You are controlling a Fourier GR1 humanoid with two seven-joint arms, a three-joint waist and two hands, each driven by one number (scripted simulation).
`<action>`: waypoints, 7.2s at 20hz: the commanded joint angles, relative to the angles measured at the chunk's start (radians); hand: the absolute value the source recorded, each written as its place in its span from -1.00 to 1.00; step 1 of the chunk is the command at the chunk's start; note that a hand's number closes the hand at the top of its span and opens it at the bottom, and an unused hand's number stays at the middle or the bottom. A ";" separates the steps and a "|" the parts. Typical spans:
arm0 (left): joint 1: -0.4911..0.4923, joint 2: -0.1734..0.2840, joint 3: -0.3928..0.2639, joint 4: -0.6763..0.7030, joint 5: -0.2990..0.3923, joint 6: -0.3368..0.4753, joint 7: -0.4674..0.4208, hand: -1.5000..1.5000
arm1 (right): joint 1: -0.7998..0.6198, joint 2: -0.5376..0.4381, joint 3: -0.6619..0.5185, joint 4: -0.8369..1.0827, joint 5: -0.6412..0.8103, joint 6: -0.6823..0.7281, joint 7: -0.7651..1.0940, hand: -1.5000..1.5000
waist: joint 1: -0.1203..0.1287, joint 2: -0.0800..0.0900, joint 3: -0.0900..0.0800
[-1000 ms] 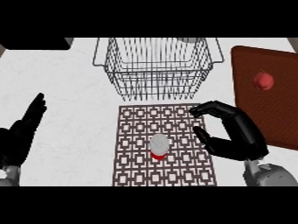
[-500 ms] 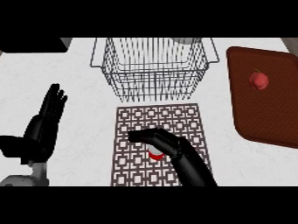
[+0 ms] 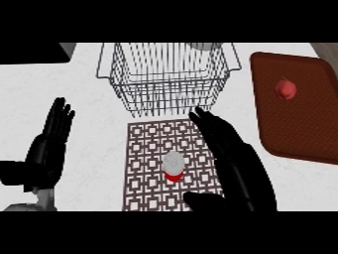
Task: Pick the can from the placemat and place it in the basket
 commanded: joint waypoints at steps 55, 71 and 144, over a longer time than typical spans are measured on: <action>-0.038 -0.050 0.063 -0.026 -0.040 -0.075 0.065 0.00 | -0.145 0.166 0.109 0.161 0.023 0.446 0.457 -1.00 | 0.043 0.027 0.009; -0.002 -0.108 0.049 -0.074 -0.109 -0.069 0.053 0.00 | -0.042 0.166 0.192 0.255 0.063 0.341 0.403 -1.00 | 0.042 0.027 0.010; -0.065 -0.132 0.115 -0.035 -0.125 -0.146 0.076 0.00 | -0.982 0.166 0.295 0.677 -0.093 -0.372 0.770 1.00 | 0.066 0.017 0.008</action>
